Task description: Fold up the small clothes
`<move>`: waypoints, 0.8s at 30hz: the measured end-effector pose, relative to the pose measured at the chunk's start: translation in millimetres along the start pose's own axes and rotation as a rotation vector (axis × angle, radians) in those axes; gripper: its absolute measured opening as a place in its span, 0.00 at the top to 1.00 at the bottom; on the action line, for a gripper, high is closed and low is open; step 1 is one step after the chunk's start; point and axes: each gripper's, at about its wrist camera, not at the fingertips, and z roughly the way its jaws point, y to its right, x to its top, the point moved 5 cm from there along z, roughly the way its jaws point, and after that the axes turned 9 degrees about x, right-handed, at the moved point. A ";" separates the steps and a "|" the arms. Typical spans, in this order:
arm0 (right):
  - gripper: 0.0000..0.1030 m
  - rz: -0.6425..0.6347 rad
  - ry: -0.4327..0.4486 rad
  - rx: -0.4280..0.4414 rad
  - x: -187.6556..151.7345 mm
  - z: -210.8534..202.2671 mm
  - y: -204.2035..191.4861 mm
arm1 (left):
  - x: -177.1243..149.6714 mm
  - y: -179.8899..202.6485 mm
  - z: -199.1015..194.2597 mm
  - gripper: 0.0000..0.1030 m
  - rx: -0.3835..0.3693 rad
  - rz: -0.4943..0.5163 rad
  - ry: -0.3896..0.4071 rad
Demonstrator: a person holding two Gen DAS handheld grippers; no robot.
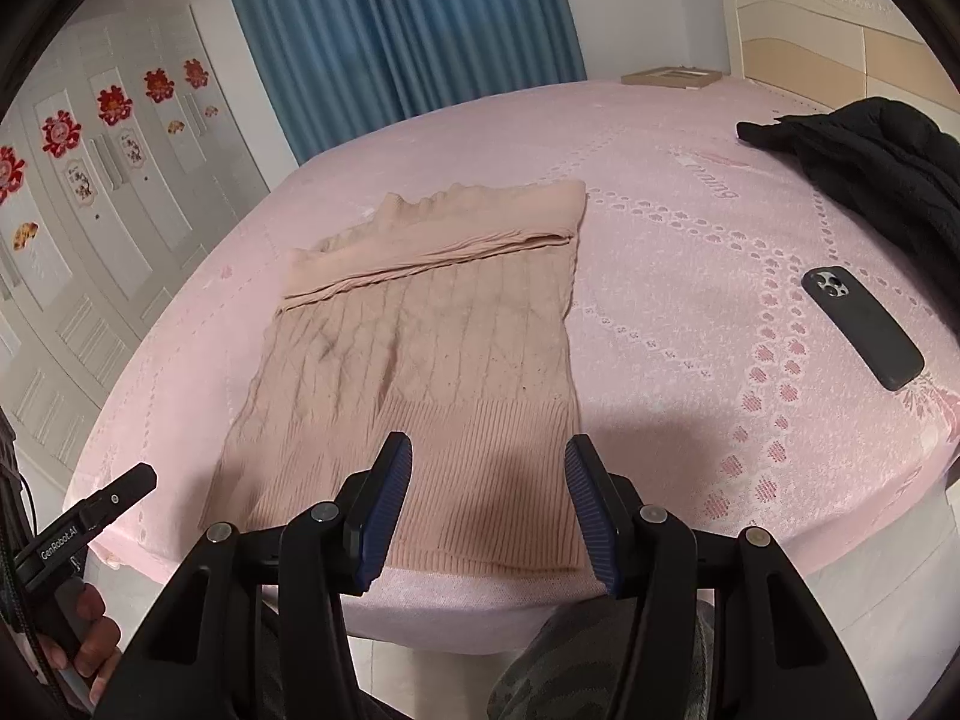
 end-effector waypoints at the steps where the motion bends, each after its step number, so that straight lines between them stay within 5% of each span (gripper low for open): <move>1: 0.48 0.000 0.001 0.002 0.4 -0.7 -1.1 | 0.9 0.3 -0.9 0.28 -0.006 -0.001 0.002; 14: 0.48 -0.021 -0.009 -0.014 18.0 -20.0 -9.1 | 10.3 -3.5 -13.0 0.28 -0.044 -0.006 0.012; 24: 0.48 -0.051 0.075 0.022 54.9 -57.2 -34.6 | 36.6 -4.0 -35.3 0.28 -0.019 -0.012 0.058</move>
